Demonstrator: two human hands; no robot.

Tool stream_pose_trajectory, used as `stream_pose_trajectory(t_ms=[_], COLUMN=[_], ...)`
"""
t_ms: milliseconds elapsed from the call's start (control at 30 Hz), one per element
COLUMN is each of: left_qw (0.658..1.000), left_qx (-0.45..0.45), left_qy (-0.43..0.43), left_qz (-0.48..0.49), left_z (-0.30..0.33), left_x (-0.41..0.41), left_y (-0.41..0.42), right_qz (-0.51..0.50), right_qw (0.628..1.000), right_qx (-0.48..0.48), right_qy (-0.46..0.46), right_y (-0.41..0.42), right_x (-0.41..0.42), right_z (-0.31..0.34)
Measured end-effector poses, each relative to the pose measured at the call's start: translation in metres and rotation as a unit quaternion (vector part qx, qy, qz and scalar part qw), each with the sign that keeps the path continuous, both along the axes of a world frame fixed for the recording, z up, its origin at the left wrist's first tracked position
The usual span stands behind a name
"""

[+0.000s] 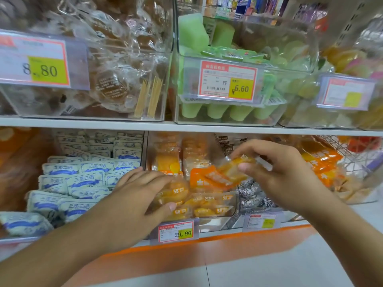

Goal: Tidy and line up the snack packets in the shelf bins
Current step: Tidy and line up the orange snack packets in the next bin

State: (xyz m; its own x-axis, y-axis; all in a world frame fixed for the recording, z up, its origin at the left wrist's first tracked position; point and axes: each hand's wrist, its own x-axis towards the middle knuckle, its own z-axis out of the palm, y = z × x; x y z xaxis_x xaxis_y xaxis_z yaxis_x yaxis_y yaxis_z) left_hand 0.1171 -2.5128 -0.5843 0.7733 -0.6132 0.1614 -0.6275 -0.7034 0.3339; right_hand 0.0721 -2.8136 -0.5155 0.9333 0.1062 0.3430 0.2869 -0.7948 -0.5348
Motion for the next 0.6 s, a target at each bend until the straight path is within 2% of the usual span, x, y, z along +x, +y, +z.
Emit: stream_pose_trajectory(t_ms=[267,333,467,600], left_qw=[1.0,1.0,1.0,0.999], left_qx=[0.009,-0.004,0.008,0.012], left_qy=[-0.012,-0.028,-0.023,-0.021], left_qz=[-0.001,-0.006,-0.013,-0.021], left_z=[-0.002,-0.001,0.002,0.002], left_x=[-0.001,-0.004,-0.005,-0.007], left_y=[0.001,0.001,0.003,0.006], right_qz=[0.013,0.023,-0.007,0.039], right_qw=[0.975,0.973,0.988,0.968], right_qx=[-0.18,-0.191,-0.139,-0.217], right_qy=[0.132,0.131,0.062,0.118], right_y=[0.03,0.034,0.027,0.037], right_x=[0.025,0.031,0.032,0.032], right_z=[-0.013,-0.022,-0.027,-0.037])
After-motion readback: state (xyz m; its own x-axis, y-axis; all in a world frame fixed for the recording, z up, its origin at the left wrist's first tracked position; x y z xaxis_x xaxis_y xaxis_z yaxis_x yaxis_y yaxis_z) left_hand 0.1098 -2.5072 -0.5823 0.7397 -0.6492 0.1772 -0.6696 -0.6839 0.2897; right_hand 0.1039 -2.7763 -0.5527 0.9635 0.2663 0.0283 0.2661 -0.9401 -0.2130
